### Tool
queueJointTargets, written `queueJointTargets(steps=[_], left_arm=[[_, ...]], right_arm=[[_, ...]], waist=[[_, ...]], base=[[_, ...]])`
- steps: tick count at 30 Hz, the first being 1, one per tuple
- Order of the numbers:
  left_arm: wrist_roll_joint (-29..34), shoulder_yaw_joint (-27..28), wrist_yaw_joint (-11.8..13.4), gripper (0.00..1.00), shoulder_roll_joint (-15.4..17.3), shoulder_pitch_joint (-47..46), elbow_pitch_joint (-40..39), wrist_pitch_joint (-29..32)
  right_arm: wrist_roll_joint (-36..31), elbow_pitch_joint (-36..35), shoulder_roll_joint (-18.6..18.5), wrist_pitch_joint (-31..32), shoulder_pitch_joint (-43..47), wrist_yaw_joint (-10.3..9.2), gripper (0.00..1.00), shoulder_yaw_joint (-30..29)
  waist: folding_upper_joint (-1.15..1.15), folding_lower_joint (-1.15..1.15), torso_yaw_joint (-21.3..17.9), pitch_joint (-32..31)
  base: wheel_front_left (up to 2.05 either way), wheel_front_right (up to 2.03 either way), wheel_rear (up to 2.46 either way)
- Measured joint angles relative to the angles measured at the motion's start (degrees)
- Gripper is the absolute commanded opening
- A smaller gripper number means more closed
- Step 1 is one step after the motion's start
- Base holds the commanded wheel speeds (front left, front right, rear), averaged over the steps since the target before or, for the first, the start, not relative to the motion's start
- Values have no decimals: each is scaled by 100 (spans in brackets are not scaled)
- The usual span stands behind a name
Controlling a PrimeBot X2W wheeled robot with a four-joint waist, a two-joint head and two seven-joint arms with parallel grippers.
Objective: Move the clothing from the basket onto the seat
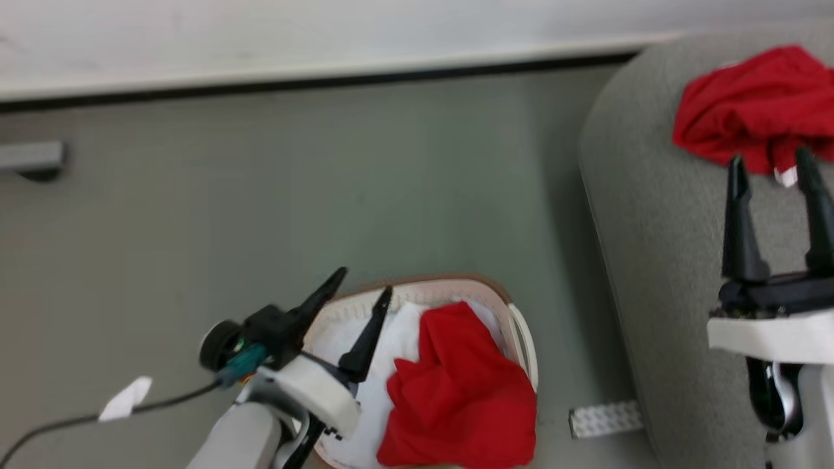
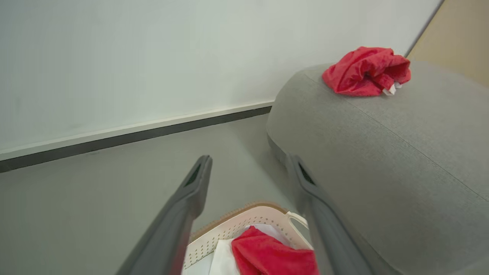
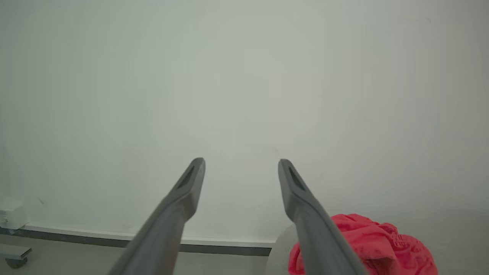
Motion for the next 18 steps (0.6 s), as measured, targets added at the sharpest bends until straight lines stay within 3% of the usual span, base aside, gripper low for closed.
queueJointTargets(steps=[11, 18], left_arm=[[-1051, -1901, -2, 100, 589, -1413, 805, 910], [-1558, -2671, -2, 100, 848, -2168, 1346, 1416]], right_arm=[[-103, -565, 156, 0, -700, 0, 100, -277], [-111, -843, 205, -1, -976, 0, 100, -375]], waist=[[0, 1, -503, 1327], [0, 0, -817, 2084]], base=[[0, 0, 0], [0, 0, 0]])
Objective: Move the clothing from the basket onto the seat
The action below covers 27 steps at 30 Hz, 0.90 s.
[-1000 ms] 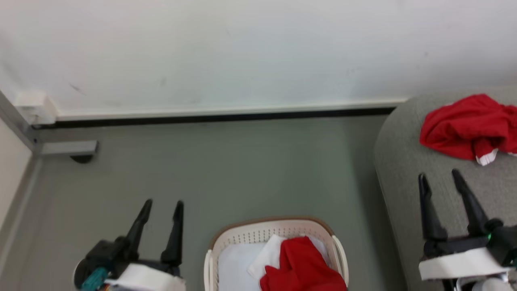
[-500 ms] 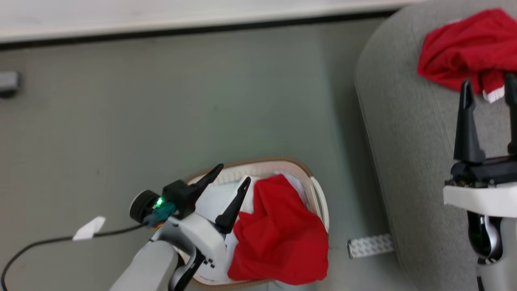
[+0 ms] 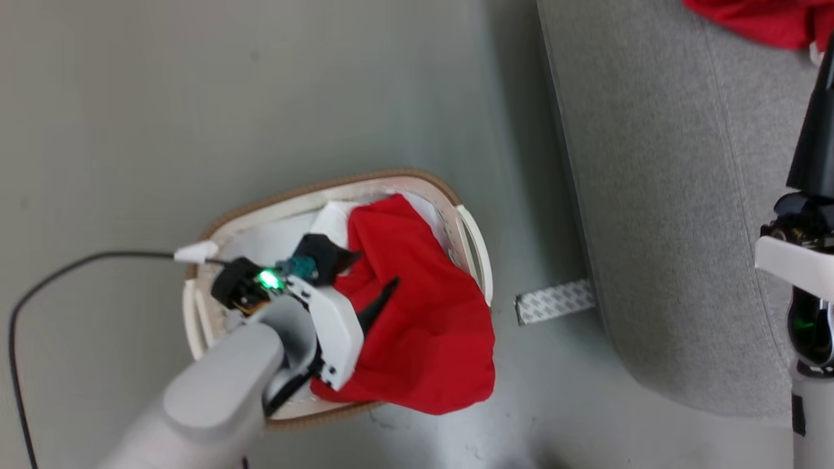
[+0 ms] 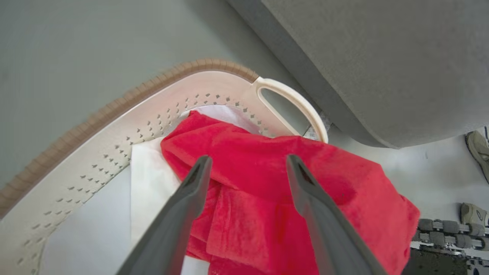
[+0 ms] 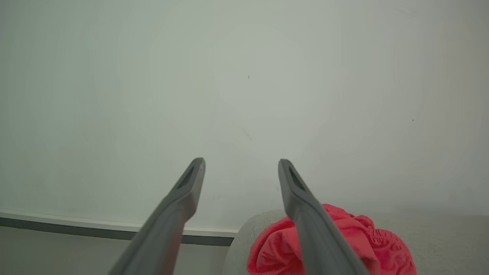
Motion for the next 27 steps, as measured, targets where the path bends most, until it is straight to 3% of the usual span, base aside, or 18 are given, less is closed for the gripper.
queueJointTargets(steps=[10, 15, 27], left_arm=[[-290, -602, 0, 100, 227, -884, 1088, 288], [-343, -835, 0, 100, 218, -1177, 1495, 152], [-321, -1984, 0, 100, 29, -1692, 2374, 406]], right_arm=[[501, -436, 15, 1, -334, 0, 100, -204], [756, -600, 15, 1, -308, 0, 100, -312], [801, -628, 19, 1, 15, 0, 100, -268]], waist=[[0, 0, -526, 958], [0, -1, -781, 1305], [0, -1, -842, 1568]], base=[[0, 0, 0], [0, 0, 0], [0, 0, 0]])
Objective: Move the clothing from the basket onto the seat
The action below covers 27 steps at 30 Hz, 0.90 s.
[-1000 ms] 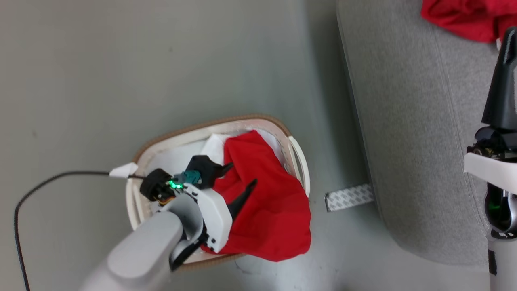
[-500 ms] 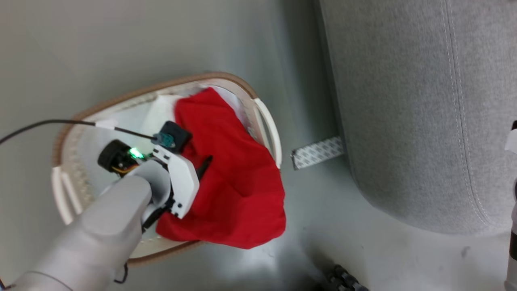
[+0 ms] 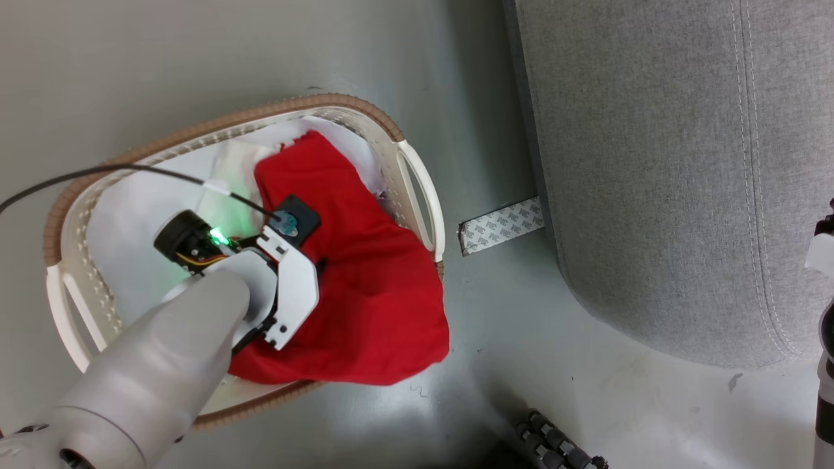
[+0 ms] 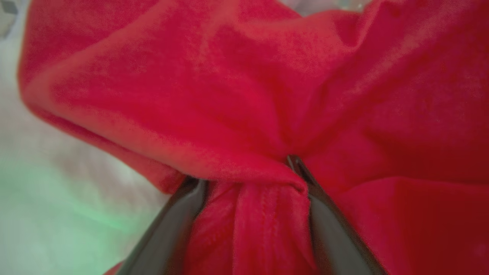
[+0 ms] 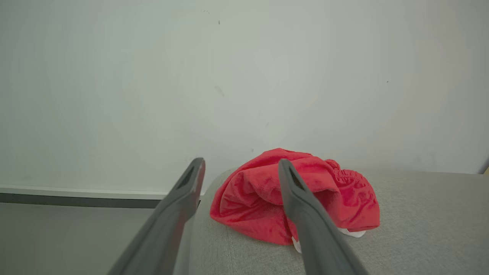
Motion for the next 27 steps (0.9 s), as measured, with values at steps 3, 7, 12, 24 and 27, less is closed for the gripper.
queueJointTargets(steps=[3, 7, 12, 24, 27], left_arm=[[-47, -186, 0, 100, -1, -42, 62, 280], [-253, -293, 0, 35, 37, -63, -3, 348], [-371, -352, 0, 0, 153, -100, -115, 21], [-737, -383, 0, 0, -85, -42, -383, -977], [-884, -386, 0, 0, -259, 76, -459, -1205]], right_arm=[[0, 2, 0, 0, 18, 0, 100, 2], [0, 10, 0, 0, 18, 0, 100, 9], [0, 69, 0, 0, 2, 0, 100, 15], [-223, 345, 4, 0, -208, 0, 100, 26], [-378, 424, 5, -1, -99, 0, 100, -10]], waist=[[0, 0, 1, 1], [0, -1, -2, 4], [0, 0, -3, -2], [0, 0, -10, -629], [0, 0, 101, -974]], base=[[0, 0, 0], [0, 0, 0], [0, 0, 0], [0, 0, 0], [0, 0, 0]])
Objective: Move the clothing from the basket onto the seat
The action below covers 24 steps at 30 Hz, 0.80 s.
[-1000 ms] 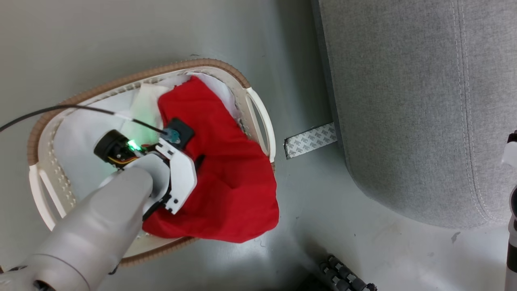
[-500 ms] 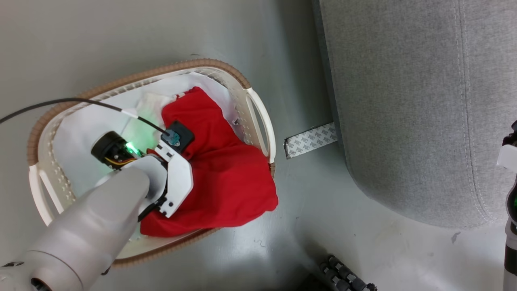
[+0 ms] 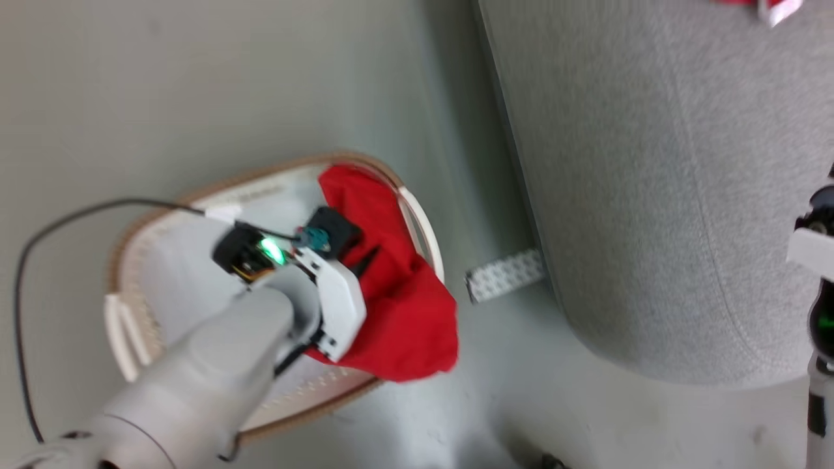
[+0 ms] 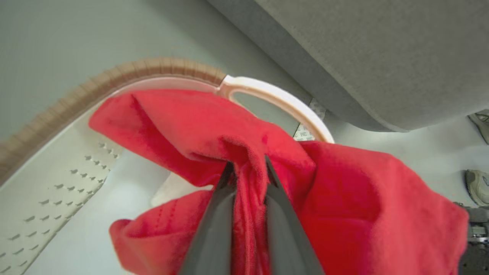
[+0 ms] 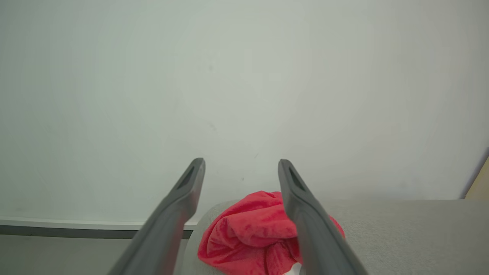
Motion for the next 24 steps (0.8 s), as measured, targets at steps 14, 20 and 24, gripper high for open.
queueJointTargets(steps=[14, 20, 24], left_arm=[[-649, 10, 0, 0, -592, 712, -564, -809], [-788, 415, 0, 0, -646, 871, -987, -861], [-735, 857, 35, 0, -560, 963, -1369, -868]], right_arm=[[-583, 471, 5, 0, 862, 0, 100, -69], [-485, 768, -100, 1, 1315, 0, 100, -54], [-347, 945, -153, 1, 1581, 0, 100, 100]], waist=[[0, -1, 717, -2020], [0, -2, 1109, -2885], [0, -2, 1363, -3395]], base=[[0, 0, 0], [0, 0, 0], [0, 0, 0]])
